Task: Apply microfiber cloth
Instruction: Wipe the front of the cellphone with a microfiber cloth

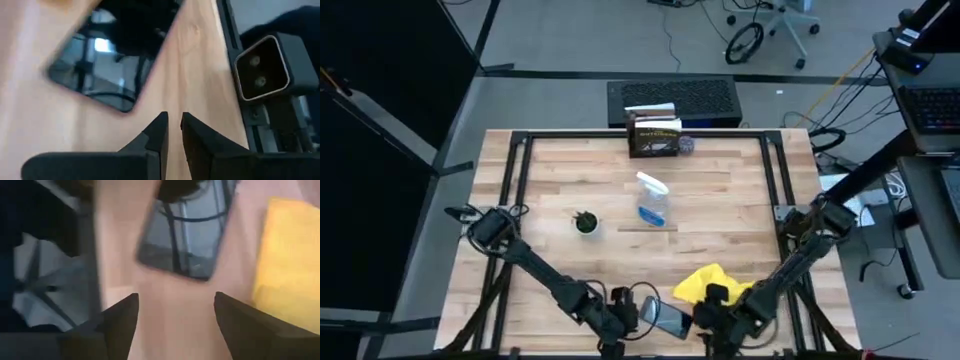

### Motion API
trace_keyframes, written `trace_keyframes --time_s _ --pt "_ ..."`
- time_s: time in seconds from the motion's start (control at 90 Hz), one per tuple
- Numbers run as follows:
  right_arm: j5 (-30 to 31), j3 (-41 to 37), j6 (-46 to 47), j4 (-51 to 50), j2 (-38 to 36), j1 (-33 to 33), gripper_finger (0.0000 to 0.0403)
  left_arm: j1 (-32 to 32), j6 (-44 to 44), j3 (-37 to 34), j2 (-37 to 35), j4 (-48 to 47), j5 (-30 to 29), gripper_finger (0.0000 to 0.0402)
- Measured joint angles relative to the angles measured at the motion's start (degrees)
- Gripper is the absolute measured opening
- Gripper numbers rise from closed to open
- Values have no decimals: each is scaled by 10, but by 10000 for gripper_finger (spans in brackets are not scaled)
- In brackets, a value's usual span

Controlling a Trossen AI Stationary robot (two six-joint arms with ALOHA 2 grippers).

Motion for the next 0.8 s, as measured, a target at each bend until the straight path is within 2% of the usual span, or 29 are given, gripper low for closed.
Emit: trace_keyframes --time_s 0.111,0.322,0.8 --pt "-23 0 -38 16 14 -24 229 9 0 1 27 35 12 38" --pt "-50 0 -45 38 33 -47 227 44 2 3 35 29 12 37" --pt "-52 0 -56 100 34 -45 226 101 1 2 33 11 -31 37"
